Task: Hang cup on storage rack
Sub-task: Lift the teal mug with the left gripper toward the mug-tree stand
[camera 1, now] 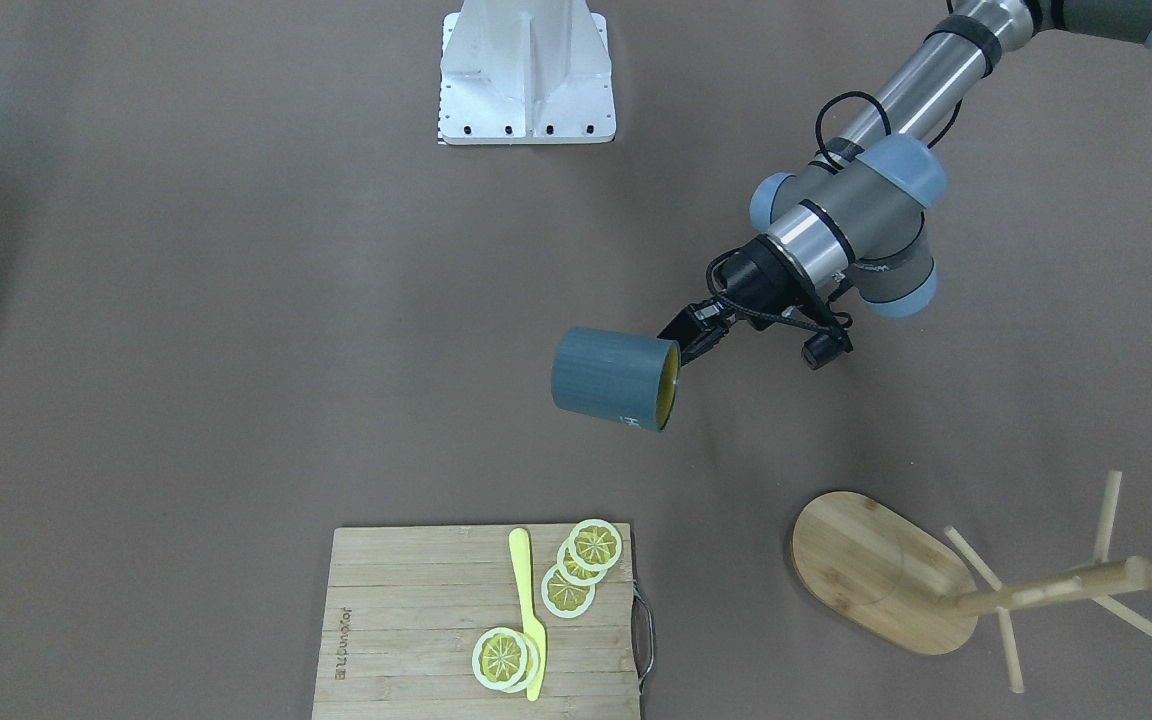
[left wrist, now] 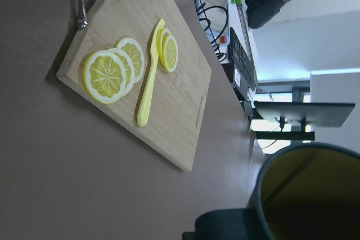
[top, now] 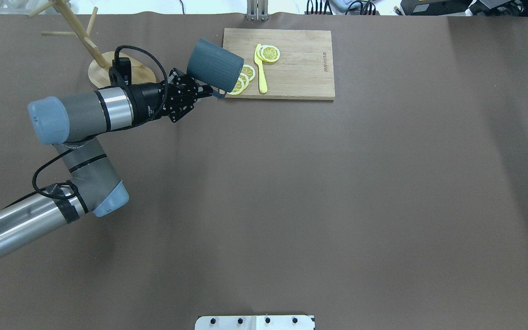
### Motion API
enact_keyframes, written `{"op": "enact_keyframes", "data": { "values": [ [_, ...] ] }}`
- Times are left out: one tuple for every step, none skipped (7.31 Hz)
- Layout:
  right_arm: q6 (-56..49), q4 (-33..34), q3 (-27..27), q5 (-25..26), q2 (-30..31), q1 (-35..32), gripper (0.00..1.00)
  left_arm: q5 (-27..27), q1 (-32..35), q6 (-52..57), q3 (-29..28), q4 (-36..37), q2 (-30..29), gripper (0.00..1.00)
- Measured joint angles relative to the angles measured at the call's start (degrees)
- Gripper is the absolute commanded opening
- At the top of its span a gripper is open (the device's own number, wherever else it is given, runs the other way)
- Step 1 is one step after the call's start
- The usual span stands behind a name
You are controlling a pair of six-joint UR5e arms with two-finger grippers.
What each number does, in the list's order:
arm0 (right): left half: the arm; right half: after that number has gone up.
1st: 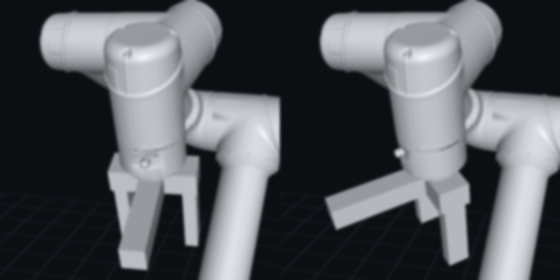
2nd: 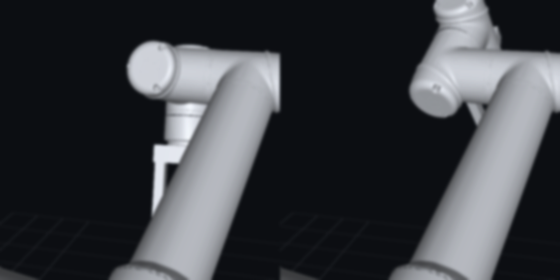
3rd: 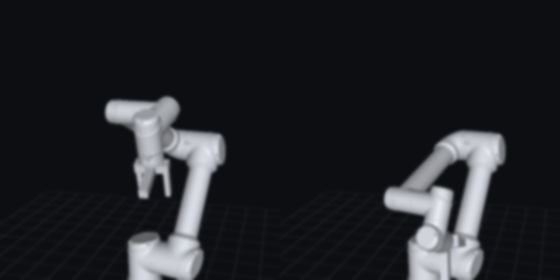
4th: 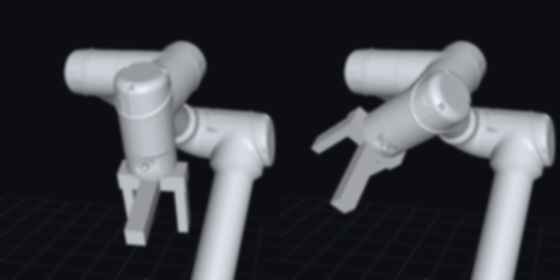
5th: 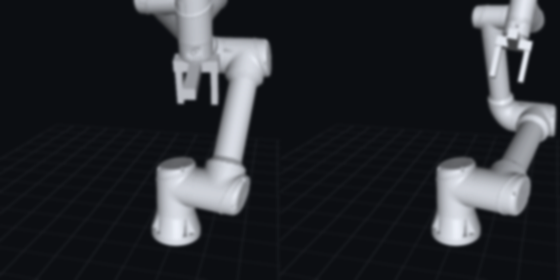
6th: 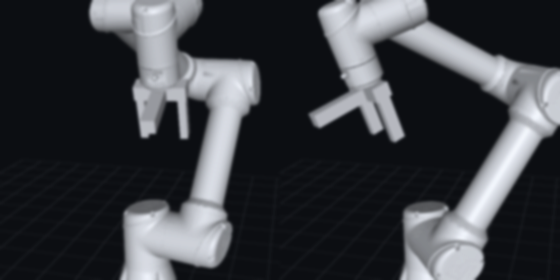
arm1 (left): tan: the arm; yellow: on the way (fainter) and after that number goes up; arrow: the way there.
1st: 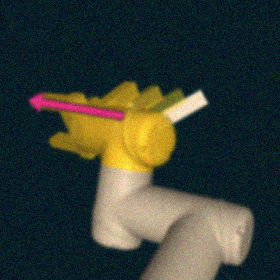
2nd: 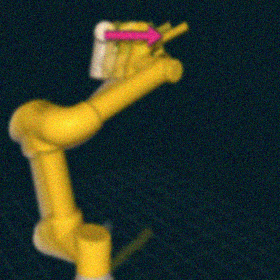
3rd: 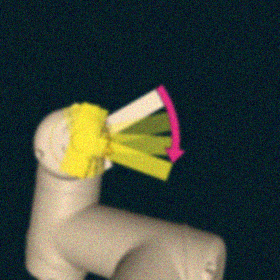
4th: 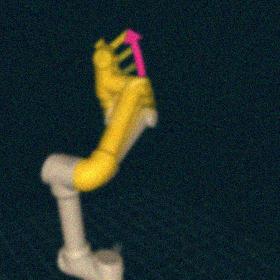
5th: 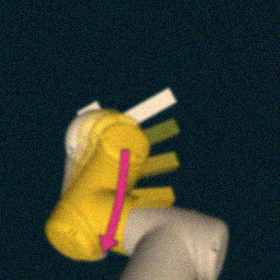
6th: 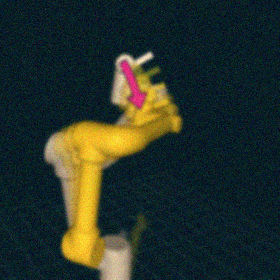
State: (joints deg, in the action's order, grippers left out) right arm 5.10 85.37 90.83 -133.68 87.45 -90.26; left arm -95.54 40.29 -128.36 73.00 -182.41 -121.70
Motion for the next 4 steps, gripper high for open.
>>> {"op": "enact_keyframes", "data": {
  "values": [
    [0.0, 0.0, 0.1, 0.0, 0.0, 0.0, 1.00, 4.2, 0.2, -7.4, 0.0, -0.2, -0.1, 0.00],
    [0.0, 0.0, 0.1, 0.0, -0.1, 0.0, 1.00, 8.6, 0.3, -14.3, 0.0, -0.1, -0.2, 0.00],
    [-0.1, 0.0, 0.2, 0.0, -0.1, 0.0, 1.00, 12.6, 0.6, -20.5, -0.1, 0.1, -0.3, 0.00],
    [0.0, 0.0, 0.4, 0.1, -0.2, 0.0, 1.00, 16.2, 0.9, -25.1, -0.4, 0.7, -0.2, 0.00]
  ]
}}
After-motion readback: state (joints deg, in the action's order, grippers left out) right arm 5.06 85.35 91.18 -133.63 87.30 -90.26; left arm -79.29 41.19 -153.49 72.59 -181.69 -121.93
